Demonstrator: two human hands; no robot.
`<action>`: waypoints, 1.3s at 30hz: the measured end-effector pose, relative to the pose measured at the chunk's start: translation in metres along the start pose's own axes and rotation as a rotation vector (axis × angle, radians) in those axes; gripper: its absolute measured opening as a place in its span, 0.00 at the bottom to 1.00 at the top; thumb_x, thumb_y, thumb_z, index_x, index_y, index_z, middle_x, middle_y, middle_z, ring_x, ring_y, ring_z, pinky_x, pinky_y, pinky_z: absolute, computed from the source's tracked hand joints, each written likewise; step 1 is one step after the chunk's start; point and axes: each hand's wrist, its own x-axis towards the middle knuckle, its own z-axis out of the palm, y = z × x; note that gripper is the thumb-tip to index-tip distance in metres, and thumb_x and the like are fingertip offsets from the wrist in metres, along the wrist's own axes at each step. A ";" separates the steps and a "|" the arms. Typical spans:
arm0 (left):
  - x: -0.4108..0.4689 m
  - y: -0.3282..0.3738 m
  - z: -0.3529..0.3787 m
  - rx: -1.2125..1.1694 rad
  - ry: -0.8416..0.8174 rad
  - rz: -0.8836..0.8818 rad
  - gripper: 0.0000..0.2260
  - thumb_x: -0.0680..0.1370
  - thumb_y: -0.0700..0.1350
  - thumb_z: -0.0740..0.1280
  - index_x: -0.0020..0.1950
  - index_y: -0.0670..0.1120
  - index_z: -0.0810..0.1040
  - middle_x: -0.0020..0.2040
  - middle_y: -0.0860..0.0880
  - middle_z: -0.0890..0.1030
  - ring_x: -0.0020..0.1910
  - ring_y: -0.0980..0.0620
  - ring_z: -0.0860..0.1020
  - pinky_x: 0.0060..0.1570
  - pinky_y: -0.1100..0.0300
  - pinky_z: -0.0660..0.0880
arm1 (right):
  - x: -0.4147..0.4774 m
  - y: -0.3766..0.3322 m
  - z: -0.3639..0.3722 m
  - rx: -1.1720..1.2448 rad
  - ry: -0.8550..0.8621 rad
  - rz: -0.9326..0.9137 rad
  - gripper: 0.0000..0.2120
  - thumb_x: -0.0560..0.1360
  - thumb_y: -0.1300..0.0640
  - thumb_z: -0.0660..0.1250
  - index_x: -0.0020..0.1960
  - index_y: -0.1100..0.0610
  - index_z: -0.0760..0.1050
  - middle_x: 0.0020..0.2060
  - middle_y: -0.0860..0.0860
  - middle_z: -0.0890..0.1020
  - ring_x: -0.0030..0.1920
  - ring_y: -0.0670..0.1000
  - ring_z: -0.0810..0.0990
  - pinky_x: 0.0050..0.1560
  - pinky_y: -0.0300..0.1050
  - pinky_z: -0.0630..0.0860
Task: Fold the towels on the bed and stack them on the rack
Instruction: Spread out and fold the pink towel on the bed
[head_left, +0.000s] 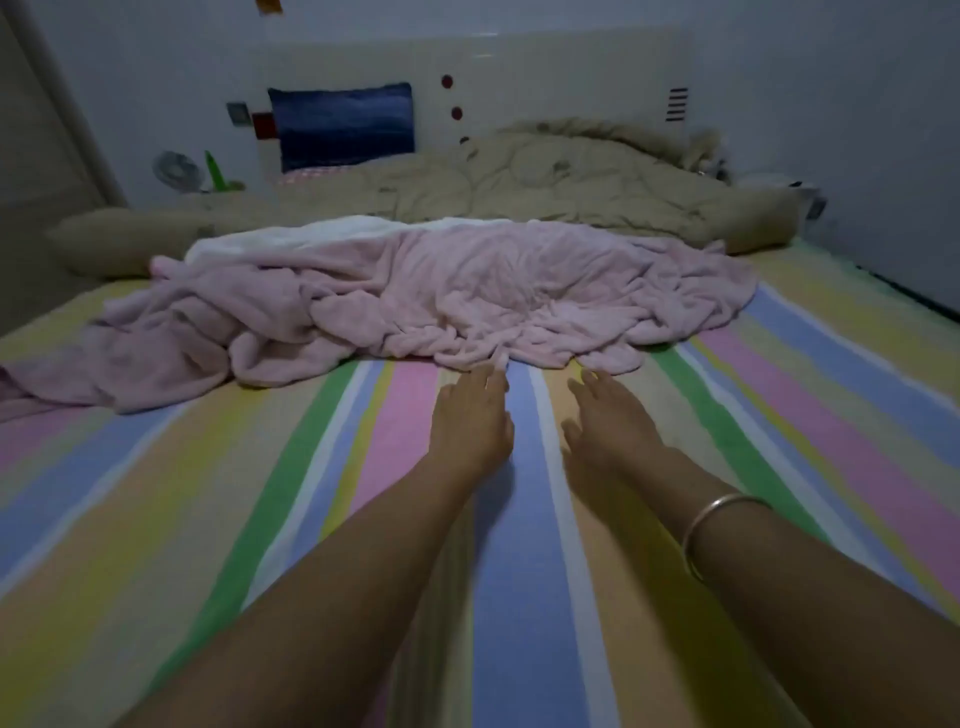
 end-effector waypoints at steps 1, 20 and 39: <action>0.008 0.000 0.011 -0.026 -0.032 -0.016 0.17 0.77 0.44 0.63 0.66 0.44 0.70 0.63 0.45 0.72 0.60 0.42 0.73 0.53 0.50 0.67 | 0.015 0.003 0.009 -0.048 0.016 -0.012 0.29 0.80 0.47 0.53 0.77 0.59 0.54 0.77 0.57 0.53 0.77 0.55 0.47 0.76 0.50 0.48; 0.083 -0.052 0.073 -0.369 0.053 -0.159 0.05 0.74 0.43 0.65 0.47 0.43 0.77 0.45 0.42 0.80 0.47 0.41 0.77 0.46 0.52 0.70 | 0.082 0.048 0.052 0.387 0.244 0.290 0.13 0.77 0.61 0.59 0.60 0.56 0.76 0.57 0.59 0.78 0.60 0.60 0.73 0.59 0.48 0.69; -0.176 0.037 -0.051 0.152 0.062 -0.194 0.08 0.77 0.54 0.66 0.50 0.51 0.77 0.40 0.42 0.82 0.39 0.40 0.81 0.34 0.53 0.70 | -0.242 0.189 -0.056 -0.325 0.115 0.158 0.05 0.69 0.52 0.70 0.43 0.49 0.75 0.31 0.53 0.82 0.37 0.56 0.82 0.38 0.46 0.67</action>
